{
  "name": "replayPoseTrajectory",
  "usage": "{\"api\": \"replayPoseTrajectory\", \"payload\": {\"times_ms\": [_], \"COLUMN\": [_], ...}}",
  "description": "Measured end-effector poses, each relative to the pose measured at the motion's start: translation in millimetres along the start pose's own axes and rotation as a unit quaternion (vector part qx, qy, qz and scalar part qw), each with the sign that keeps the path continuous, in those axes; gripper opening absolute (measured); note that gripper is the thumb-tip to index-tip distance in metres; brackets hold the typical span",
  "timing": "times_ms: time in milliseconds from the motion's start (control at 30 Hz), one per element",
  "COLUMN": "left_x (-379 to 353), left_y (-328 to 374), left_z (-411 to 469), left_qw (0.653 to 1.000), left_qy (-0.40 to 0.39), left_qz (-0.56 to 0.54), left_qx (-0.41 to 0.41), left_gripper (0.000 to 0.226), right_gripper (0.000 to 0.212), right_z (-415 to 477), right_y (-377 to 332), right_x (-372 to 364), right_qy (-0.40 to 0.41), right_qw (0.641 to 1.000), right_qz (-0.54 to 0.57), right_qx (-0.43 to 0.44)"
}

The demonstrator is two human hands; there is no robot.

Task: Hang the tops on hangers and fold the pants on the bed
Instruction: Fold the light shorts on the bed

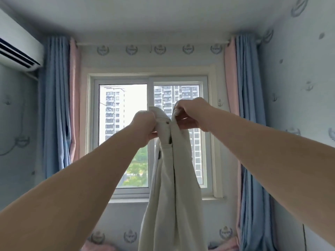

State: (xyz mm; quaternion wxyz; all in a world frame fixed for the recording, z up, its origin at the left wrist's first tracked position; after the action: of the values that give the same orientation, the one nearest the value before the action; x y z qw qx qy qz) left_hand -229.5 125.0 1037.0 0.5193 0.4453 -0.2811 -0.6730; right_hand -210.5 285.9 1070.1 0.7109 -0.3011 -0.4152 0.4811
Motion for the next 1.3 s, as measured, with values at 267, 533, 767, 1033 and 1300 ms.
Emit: {"api": "replayPoseTrajectory", "payload": {"times_ms": [267,533,767,1033,1300], "left_x": [-8,-8,25,89,213], "left_y": [-6,-31,-16,-5,-4], "left_z": [-23,-19,-5,8,61], "left_qw": [0.985,0.998,0.996,0.995,0.996], "left_qy": [-0.161,-0.064,-0.061,-0.075,0.003], "left_qz": [0.043,0.001,-0.045,-0.057,0.090], "left_qx": [0.035,-0.011,-0.049,-0.010,-0.020], "left_gripper": [0.047,0.025,0.016,0.019,0.029], "right_gripper": [0.023,0.019,0.088,0.040,0.057], "right_z": [1,-7,-35,-19,52], "right_y": [-17,-13,54,114,68], "right_x": [-9,-16,22,-32,-120], "right_qy": [0.030,0.013,0.260,-0.245,0.017], "right_qw": [0.996,0.984,0.919,0.958,0.998], "right_qz": [-0.058,-0.121,-0.237,0.129,0.029], "right_qx": [0.064,0.132,0.178,-0.078,-0.057]}}
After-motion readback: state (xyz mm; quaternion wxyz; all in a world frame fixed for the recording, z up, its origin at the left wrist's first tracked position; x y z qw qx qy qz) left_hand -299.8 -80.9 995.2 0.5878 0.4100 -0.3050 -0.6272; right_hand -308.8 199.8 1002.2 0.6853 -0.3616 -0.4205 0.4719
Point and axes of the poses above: each hand's wrist, its own z-axis towards the middle knuckle, its own x-axis out of the back of the hand, y = z × x, the point moved 2 cm from there along z, towards the middle knuckle, and after that the axes turned 11 degrees about -z, right-handed, at the moved point
